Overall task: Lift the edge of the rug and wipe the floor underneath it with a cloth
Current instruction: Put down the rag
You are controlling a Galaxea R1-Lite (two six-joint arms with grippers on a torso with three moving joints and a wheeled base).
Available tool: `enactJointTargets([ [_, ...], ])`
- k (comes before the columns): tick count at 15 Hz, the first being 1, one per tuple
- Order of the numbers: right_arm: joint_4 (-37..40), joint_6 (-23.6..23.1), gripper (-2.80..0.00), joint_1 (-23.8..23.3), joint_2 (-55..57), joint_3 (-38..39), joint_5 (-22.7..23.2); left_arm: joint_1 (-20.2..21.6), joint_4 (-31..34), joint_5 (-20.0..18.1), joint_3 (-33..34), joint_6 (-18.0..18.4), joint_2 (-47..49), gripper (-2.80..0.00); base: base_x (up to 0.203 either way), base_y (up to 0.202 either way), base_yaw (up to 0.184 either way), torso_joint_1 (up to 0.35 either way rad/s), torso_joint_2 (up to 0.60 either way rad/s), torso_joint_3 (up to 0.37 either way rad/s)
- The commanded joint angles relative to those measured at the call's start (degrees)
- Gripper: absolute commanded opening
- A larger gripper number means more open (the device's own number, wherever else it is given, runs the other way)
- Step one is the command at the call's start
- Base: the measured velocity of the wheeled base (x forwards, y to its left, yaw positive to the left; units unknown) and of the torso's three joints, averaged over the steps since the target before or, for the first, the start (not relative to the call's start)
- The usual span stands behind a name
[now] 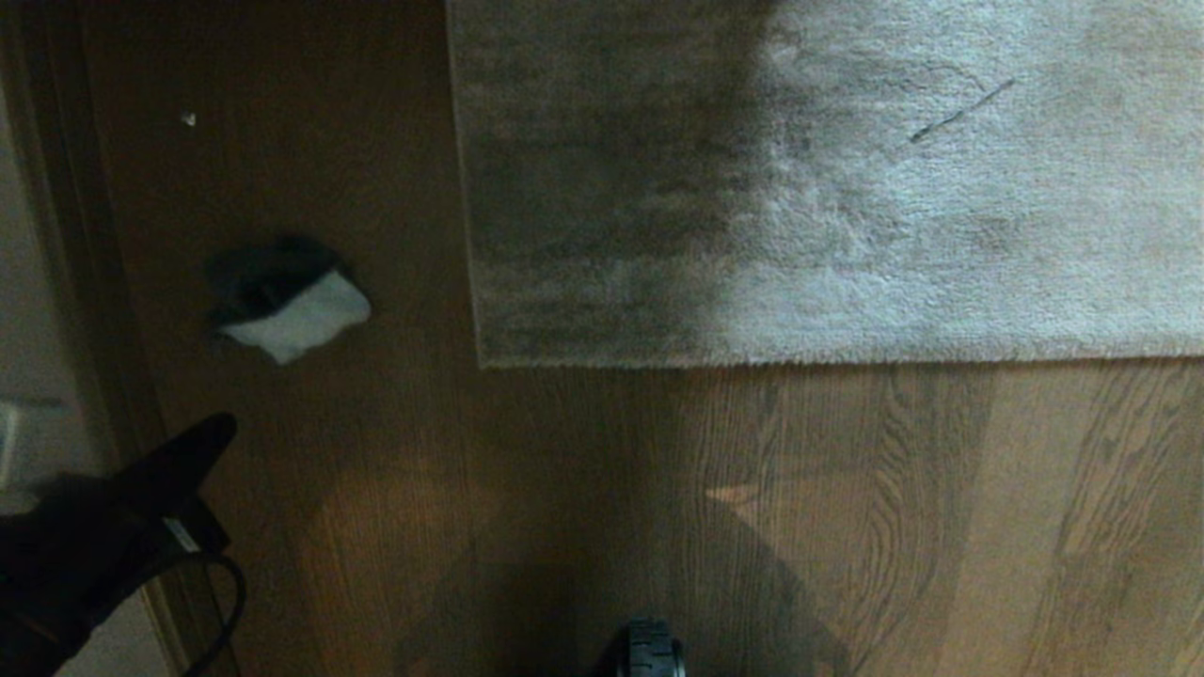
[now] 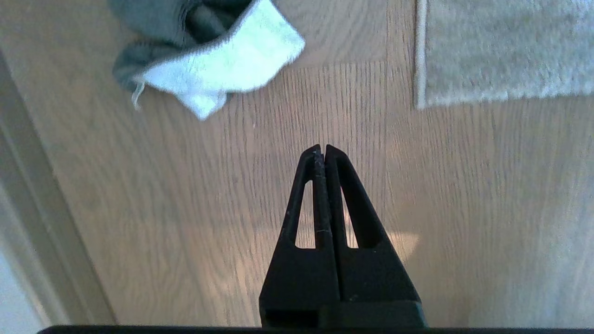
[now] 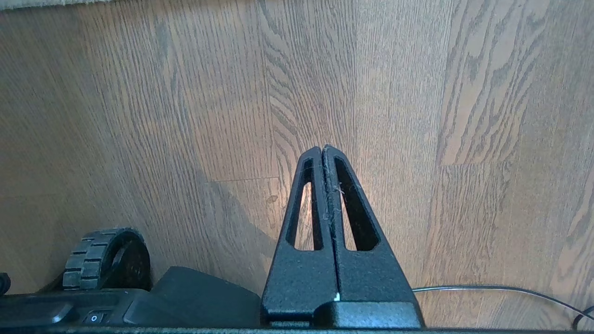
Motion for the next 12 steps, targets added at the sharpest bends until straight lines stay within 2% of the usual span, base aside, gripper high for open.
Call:
enactJointTargets([
  [1,0.01,0.01,-2.80,0.05,0.04,0.00,-0.01,0.08,5.96,-0.05,0.00,0.00,-8.15,-2.80,0.000,0.000,0.000,0.000,0.00,0.000],
  [7,-0.04,0.01,-2.80,0.05,0.09,0.00,-0.01,0.03,32.01,-0.11,0.00,-0.01,-27.61,-2.80,0.000,0.000,0.000,0.000,0.00,0.000],
  [12,-0.03,0.01,-2.80,0.05,0.09,0.00,-0.02,0.10,48.36,0.03,0.00,-0.14,-39.93,-2.80,0.000,0.000,0.000,0.000,0.00,0.000],
])
